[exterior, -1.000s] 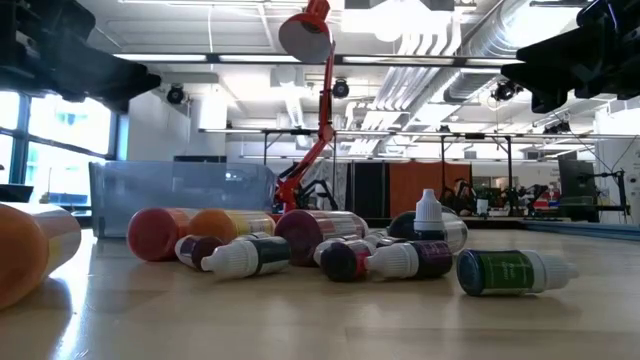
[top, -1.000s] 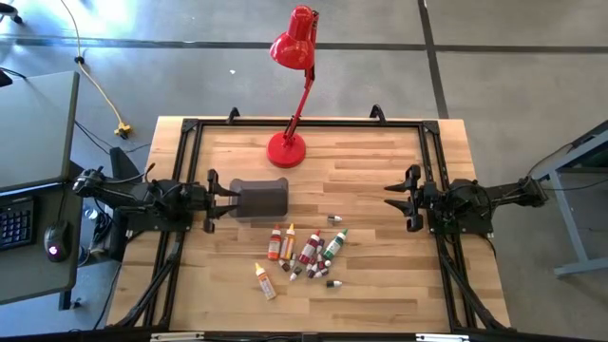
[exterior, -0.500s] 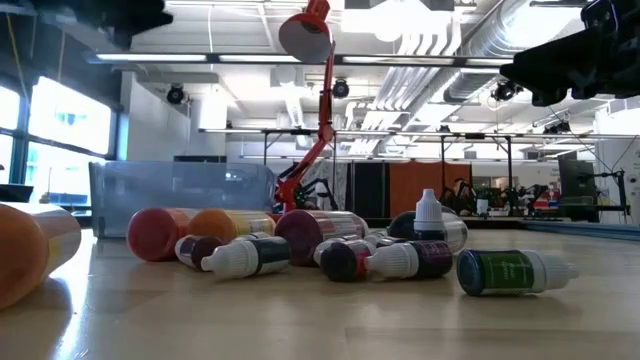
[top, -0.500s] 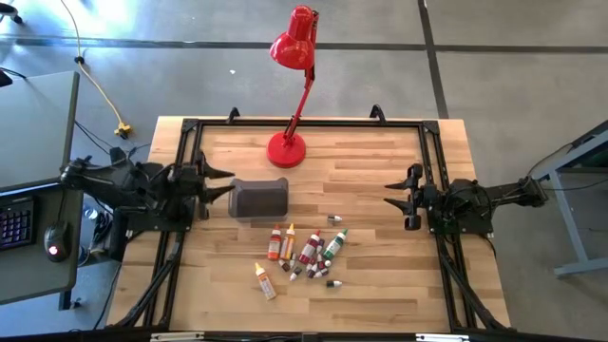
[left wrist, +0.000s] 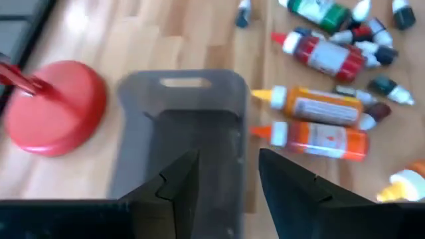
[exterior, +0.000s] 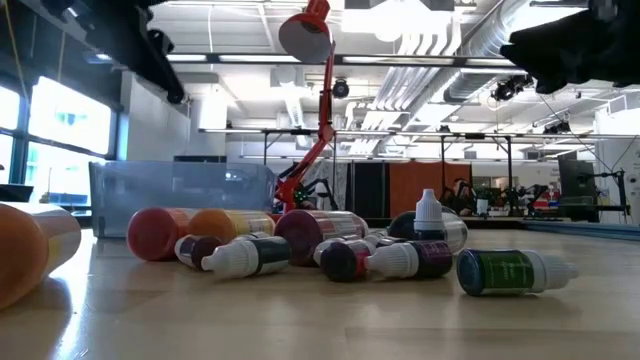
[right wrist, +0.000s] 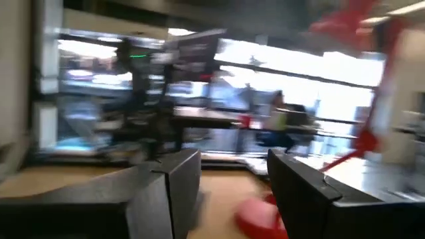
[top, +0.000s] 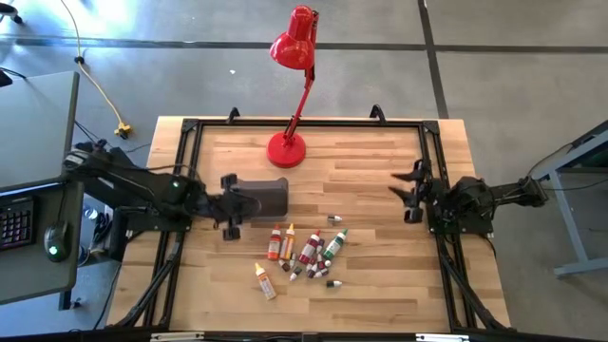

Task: Pick & Place food coloring
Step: Move the large yellow food coloring bottle to the center of the table

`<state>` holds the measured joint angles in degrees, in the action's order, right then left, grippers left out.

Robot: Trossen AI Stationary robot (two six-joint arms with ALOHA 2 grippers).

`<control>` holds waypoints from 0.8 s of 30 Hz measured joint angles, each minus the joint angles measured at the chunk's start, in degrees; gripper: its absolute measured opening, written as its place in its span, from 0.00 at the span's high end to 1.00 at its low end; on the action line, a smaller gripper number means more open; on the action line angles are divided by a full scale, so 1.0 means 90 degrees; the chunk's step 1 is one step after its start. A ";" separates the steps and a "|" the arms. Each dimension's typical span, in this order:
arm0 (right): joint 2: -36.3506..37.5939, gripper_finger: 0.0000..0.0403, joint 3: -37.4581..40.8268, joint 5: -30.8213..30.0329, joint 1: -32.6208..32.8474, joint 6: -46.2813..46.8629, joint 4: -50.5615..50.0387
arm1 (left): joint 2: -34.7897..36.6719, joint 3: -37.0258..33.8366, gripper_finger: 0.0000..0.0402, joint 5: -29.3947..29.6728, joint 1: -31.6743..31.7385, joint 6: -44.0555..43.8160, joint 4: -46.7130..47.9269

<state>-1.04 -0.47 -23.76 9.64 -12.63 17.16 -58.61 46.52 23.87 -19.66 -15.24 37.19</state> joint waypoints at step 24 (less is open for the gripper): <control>-0.0443 0.58 0.0000 0.1230 -0.0002 -0.0626 0.0777 | -0.2629 -0.0002 0.62 -0.2688 -0.1112 -0.8798 -0.1923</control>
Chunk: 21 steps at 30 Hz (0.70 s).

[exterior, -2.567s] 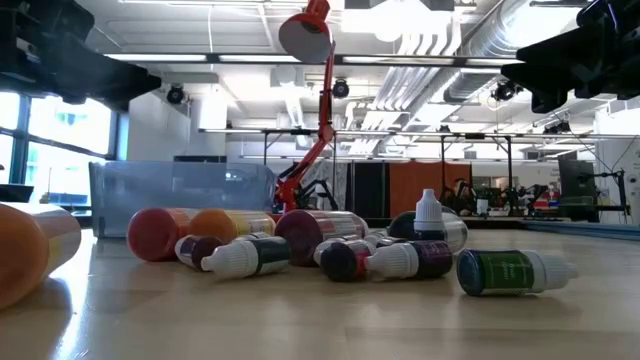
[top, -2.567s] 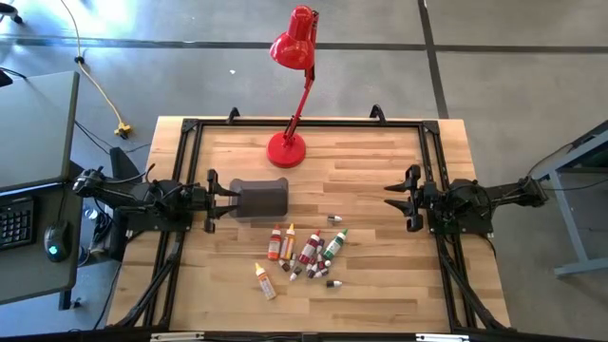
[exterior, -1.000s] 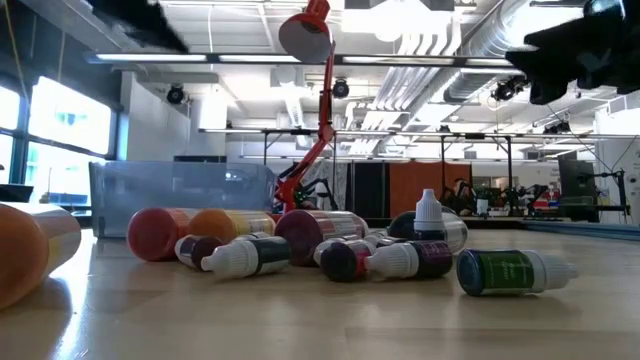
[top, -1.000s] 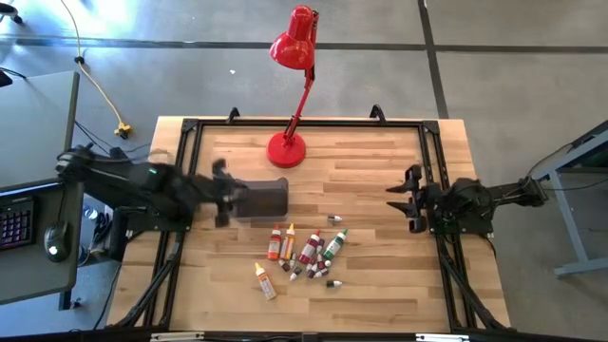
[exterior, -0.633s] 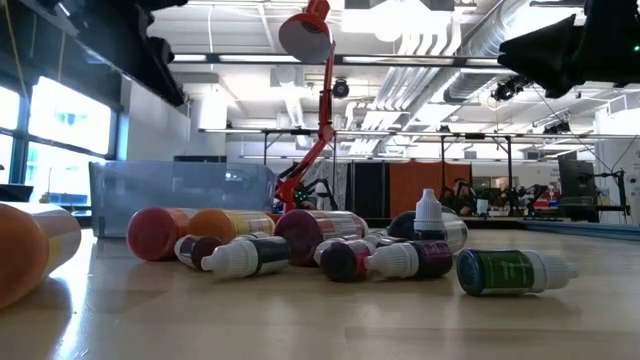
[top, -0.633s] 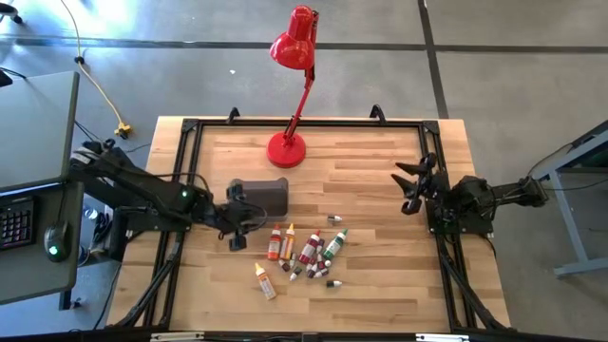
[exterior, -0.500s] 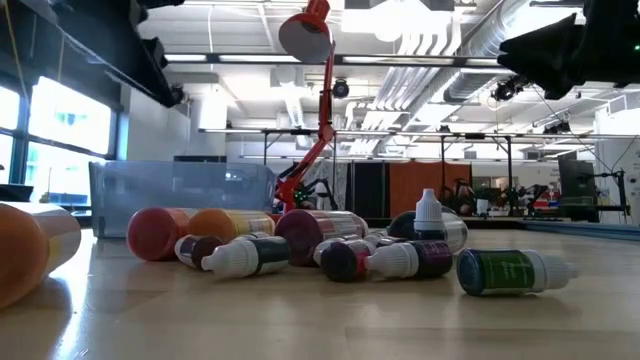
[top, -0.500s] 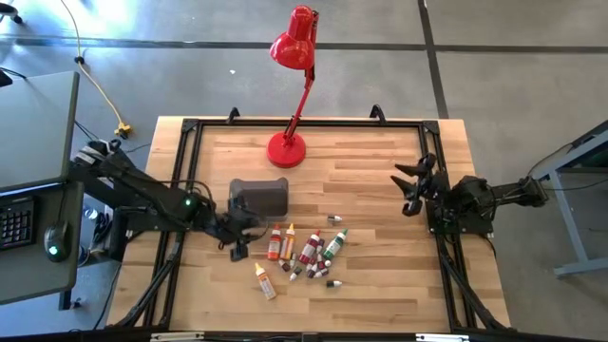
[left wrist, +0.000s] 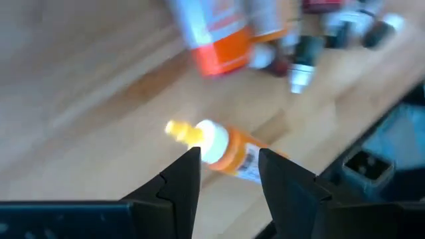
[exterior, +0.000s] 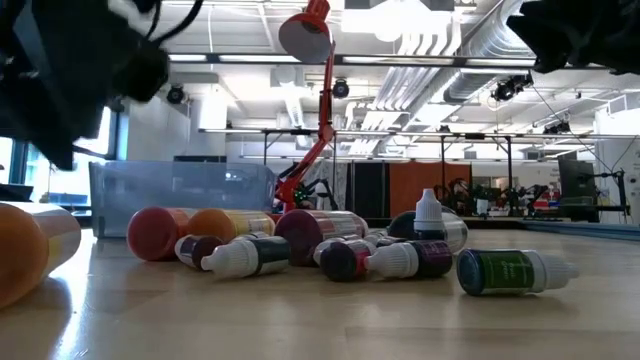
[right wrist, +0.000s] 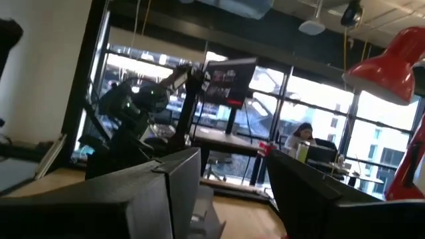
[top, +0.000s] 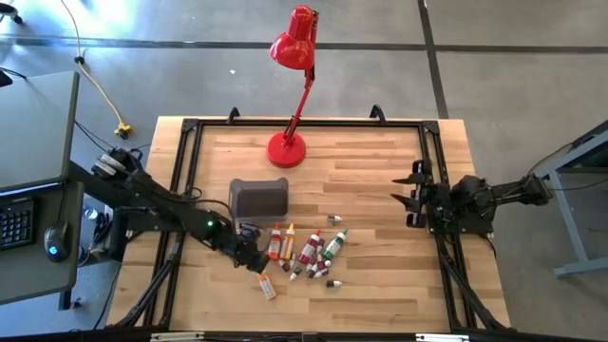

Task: Pick & Place food coloring
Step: Move the large yellow food coloring bottle to the center of the table

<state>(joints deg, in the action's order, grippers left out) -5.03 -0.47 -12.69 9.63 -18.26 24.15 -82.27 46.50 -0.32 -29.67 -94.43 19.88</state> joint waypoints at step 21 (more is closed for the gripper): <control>-0.0322 0.58 0.0000 -0.0066 0.0000 -0.1289 -0.0232 | -0.0685 0.0005 0.62 -0.0428 0.0005 -0.3203 -0.0706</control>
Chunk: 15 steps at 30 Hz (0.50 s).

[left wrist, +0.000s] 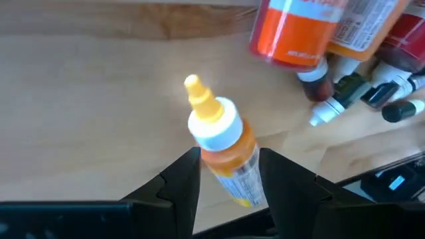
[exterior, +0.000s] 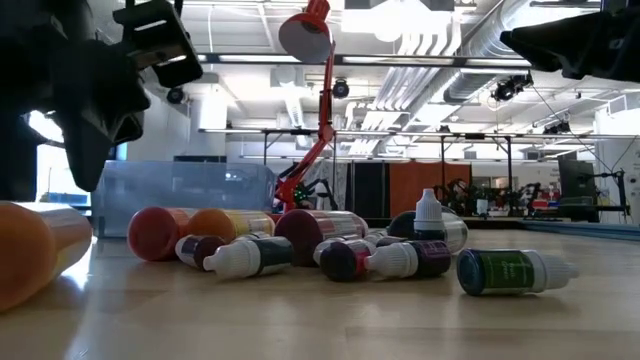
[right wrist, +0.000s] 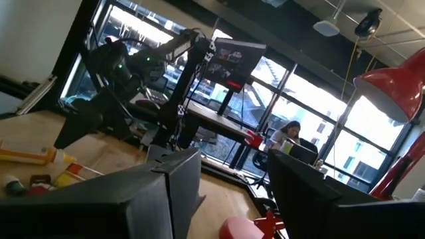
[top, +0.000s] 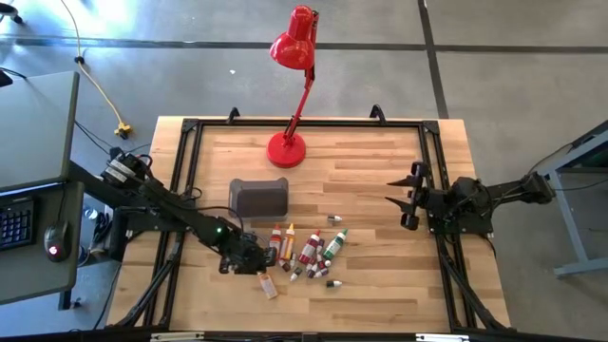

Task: Pick & Place food coloring
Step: Move the large yellow food coloring bottle to the center of the table

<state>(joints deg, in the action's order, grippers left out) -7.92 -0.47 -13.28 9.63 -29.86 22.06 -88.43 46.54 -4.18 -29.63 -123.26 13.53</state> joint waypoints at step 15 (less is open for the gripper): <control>-0.0046 0.58 -0.0001 0.0022 0.0002 -0.0023 -0.0061 | -0.0395 0.0012 0.62 0.0071 -0.0002 -0.0506 -0.0020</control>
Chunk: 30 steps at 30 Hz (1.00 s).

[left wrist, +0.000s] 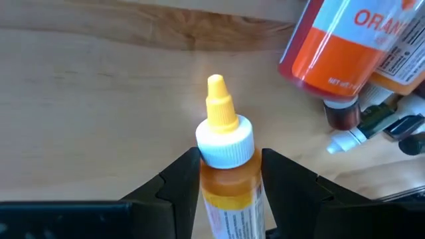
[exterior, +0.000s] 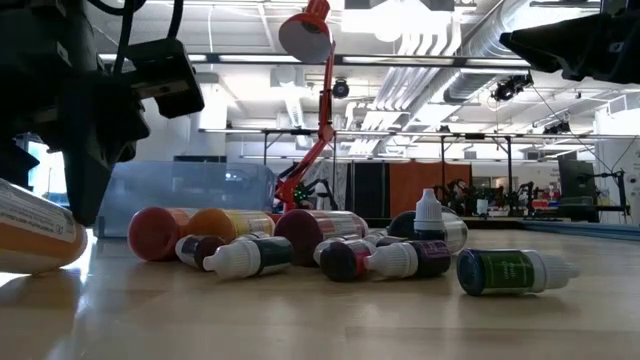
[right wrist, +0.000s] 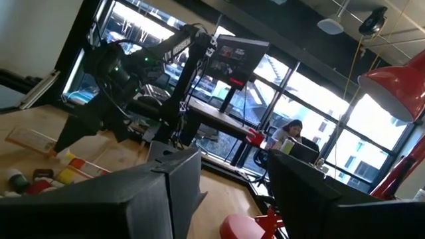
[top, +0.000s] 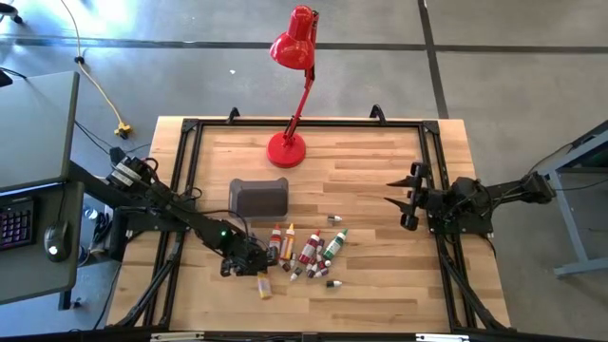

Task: Pick & Place food coloring
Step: Move the large yellow food coloring bottle to the center of the table

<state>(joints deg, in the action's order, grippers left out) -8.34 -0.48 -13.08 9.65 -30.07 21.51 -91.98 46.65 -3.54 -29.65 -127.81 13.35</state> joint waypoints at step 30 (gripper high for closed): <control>0.0000 0.58 0.0001 -0.0002 -0.0001 -0.0002 -0.0046 | -0.0007 -0.0004 0.74 -0.0159 0.0002 0.1026 0.0946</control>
<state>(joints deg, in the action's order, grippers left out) -8.34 -0.47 -13.10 9.64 -30.09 21.10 -92.05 46.62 -4.97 -29.63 -118.57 21.87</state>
